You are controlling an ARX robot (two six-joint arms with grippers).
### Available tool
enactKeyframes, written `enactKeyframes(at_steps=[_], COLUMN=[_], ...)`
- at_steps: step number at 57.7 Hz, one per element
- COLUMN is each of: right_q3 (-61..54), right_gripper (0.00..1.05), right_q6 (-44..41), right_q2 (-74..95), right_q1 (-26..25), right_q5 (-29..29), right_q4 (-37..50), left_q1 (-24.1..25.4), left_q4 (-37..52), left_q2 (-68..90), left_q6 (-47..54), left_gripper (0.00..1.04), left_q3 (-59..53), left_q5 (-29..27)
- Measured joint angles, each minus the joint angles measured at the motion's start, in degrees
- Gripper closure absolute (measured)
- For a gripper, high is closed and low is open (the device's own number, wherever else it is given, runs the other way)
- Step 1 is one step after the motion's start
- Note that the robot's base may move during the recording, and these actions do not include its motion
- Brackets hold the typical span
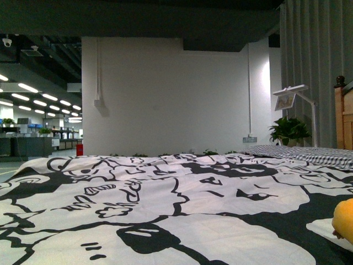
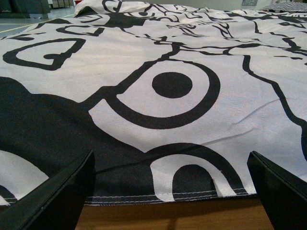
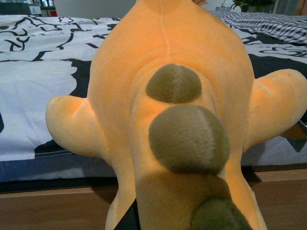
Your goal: Put away toys
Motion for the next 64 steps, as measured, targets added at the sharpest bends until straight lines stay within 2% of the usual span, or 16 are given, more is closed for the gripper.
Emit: enactKeyframes(at_steps=[6,11,64], right_q3=[-1.2,-2.1,-2.1], right_gripper=[0.98,0.98,0.98], right_q6=[0.0,0.0,0.0], right_q2=[-2.5,-10.2,-11.0], right_q1=[0.0,0.0,0.0], right_q5=[0.0,0.0,0.0], right_q4=[-0.9,-8.8,-9.2], left_q1=[0.0,0.0,0.0], left_q4=[0.0,0.0,0.0], left_q2=[0.0,0.0,0.0], left_q6=[0.0,0.0,0.0], left_gripper=[0.06,0.06,0.06], left_q3=[0.0,0.0,0.0], left_q5=[0.0,0.0,0.0])
